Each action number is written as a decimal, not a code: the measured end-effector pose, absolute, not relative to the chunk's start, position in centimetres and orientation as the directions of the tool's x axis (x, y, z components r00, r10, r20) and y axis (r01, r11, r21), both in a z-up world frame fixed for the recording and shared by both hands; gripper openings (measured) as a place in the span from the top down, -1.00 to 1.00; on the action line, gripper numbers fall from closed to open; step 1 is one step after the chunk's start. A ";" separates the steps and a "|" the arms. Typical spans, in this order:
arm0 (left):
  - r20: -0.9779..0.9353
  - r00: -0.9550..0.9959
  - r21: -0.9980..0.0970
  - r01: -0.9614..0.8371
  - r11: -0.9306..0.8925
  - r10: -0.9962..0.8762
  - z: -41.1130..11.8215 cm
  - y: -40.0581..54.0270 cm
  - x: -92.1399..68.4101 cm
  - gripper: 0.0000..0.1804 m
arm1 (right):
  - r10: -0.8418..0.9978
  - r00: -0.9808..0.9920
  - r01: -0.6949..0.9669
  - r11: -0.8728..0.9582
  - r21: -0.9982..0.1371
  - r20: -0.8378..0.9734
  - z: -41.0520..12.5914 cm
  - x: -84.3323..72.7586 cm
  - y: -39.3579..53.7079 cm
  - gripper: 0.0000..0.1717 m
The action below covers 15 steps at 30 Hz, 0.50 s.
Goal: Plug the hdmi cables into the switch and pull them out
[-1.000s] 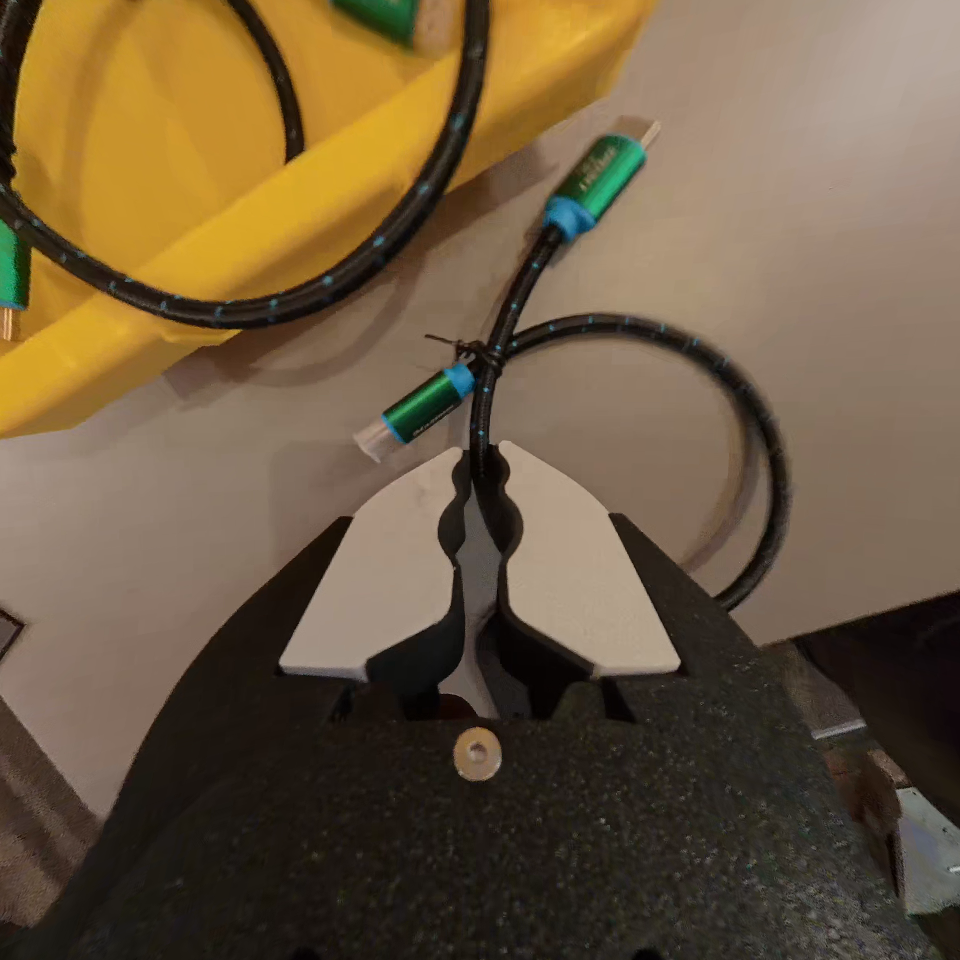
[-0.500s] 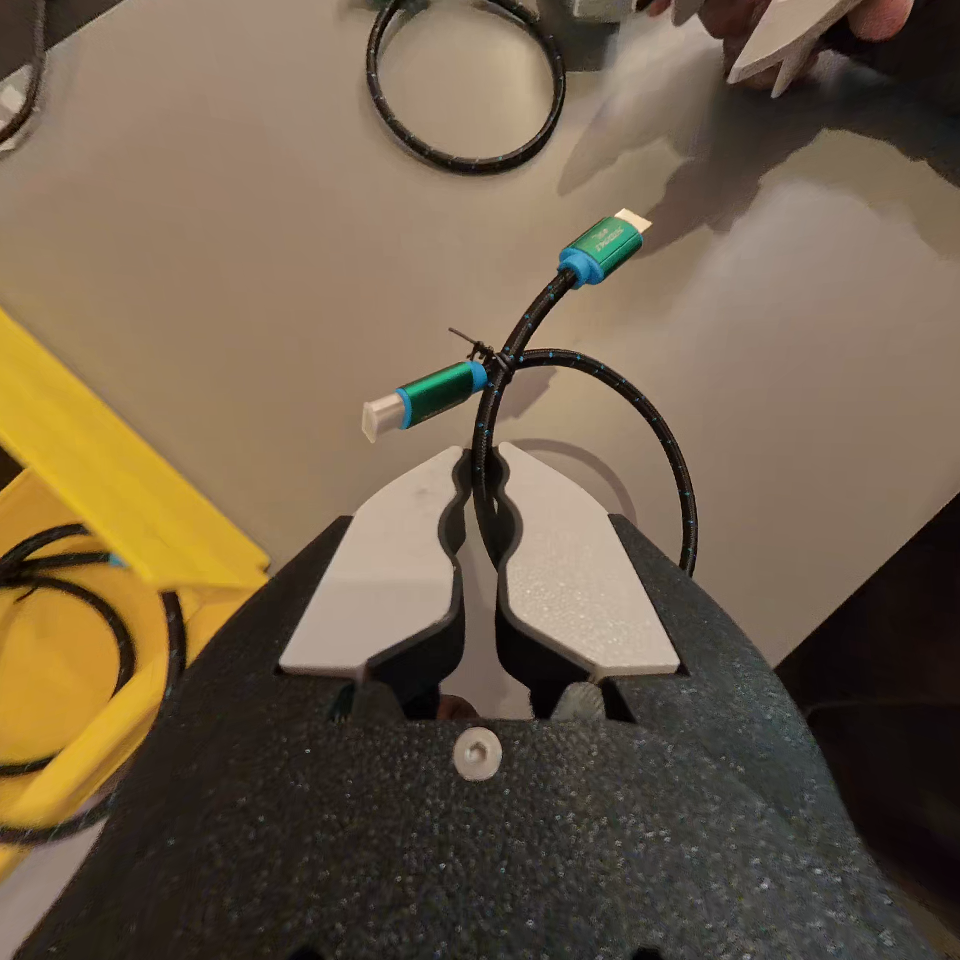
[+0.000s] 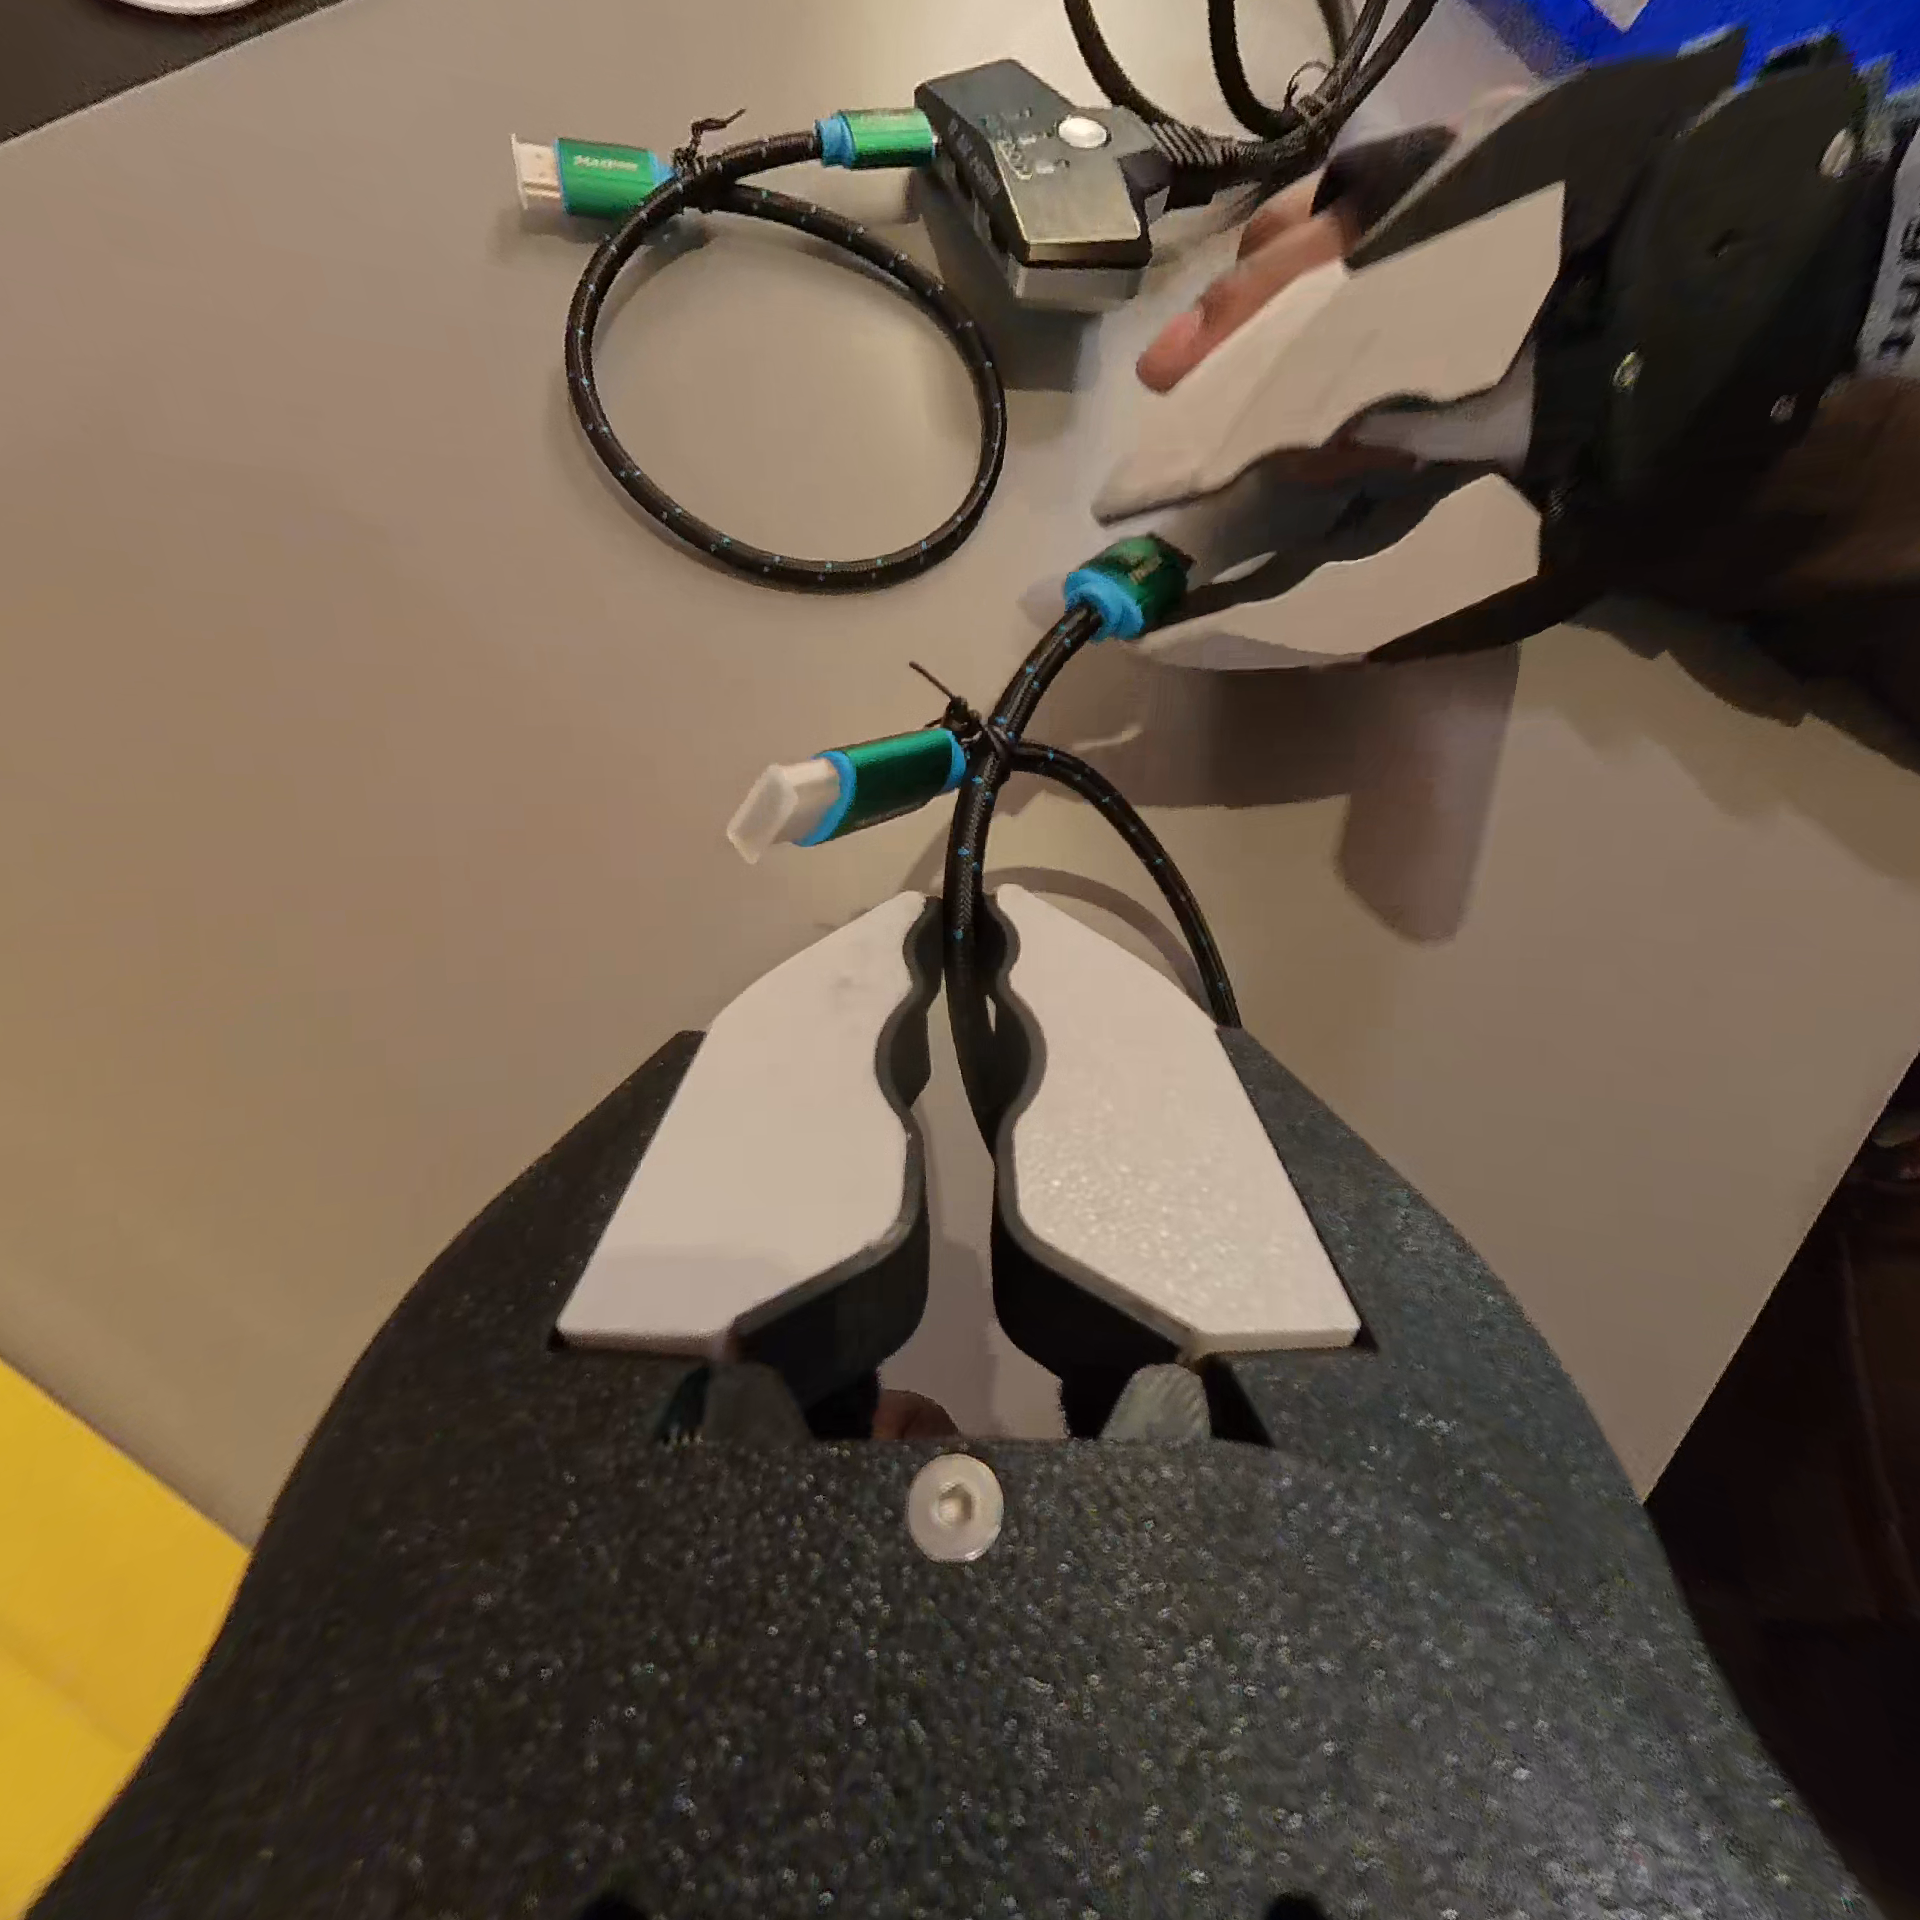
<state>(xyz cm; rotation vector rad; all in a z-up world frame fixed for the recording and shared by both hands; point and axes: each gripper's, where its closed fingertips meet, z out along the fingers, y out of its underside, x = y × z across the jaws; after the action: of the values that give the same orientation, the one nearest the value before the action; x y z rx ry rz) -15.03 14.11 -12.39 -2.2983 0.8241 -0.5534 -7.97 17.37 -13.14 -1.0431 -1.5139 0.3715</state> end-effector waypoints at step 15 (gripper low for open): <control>0.016 0.563 -0.795 -0.494 -0.351 -0.827 -8.3 19.0 -11.9 0.53 | 0.513 0.082 0.483 0.730 -0.484 0.855 -13.5 -8.4 19.0 0.87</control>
<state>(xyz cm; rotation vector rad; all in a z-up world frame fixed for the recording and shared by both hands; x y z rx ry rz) -11.94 19.04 -8.29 -2.0183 1.0577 -0.5439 -8.36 18.95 -13.52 -0.8393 -1.5465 0.0266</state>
